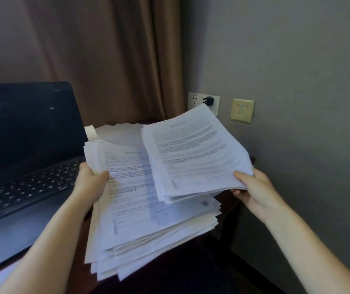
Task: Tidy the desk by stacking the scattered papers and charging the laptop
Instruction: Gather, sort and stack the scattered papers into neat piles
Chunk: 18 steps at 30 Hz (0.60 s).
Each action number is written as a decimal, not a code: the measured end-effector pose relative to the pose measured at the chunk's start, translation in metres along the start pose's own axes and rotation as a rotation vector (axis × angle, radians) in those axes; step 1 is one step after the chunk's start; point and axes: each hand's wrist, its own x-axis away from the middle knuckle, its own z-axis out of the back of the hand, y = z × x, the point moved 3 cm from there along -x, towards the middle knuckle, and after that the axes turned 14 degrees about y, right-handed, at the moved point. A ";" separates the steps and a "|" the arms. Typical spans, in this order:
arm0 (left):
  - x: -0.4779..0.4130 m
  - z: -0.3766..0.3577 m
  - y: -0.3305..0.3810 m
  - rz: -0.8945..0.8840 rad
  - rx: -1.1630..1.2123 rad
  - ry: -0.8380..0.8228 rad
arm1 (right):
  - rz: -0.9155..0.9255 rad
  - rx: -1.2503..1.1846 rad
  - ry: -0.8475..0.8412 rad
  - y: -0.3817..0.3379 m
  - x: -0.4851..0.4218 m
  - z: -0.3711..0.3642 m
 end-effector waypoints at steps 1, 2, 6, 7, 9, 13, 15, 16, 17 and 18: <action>0.000 0.000 0.000 0.007 -0.001 0.000 | -0.011 0.016 -0.056 0.003 0.011 -0.010; 0.000 -0.001 0.000 0.016 0.000 0.006 | -0.017 0.027 -0.112 0.006 0.022 -0.020; 0.000 0.000 0.002 0.032 0.019 0.048 | 0.112 0.211 -0.310 0.026 0.047 -0.049; 0.001 0.000 0.003 0.037 0.022 0.056 | 0.155 0.291 -0.344 0.030 0.052 -0.053; 0.002 0.001 0.004 0.036 0.006 0.042 | 0.218 0.456 -0.405 0.037 0.059 -0.058; 0.002 0.001 0.001 -0.020 -0.037 0.001 | 0.193 0.577 -0.528 0.024 0.059 -0.054; 0.004 0.001 0.002 -0.024 -0.056 0.003 | 0.229 0.721 -0.464 0.012 0.044 -0.048; 0.005 0.000 0.003 -0.025 -0.063 0.004 | 0.269 0.809 -0.383 0.009 0.029 -0.043; 0.007 0.000 0.004 -0.030 -0.071 0.005 | 0.315 0.882 -0.302 0.007 0.013 -0.039; 0.008 0.000 0.004 -0.035 -0.077 0.005 | 0.366 0.932 -0.238 0.007 -0.004 -0.035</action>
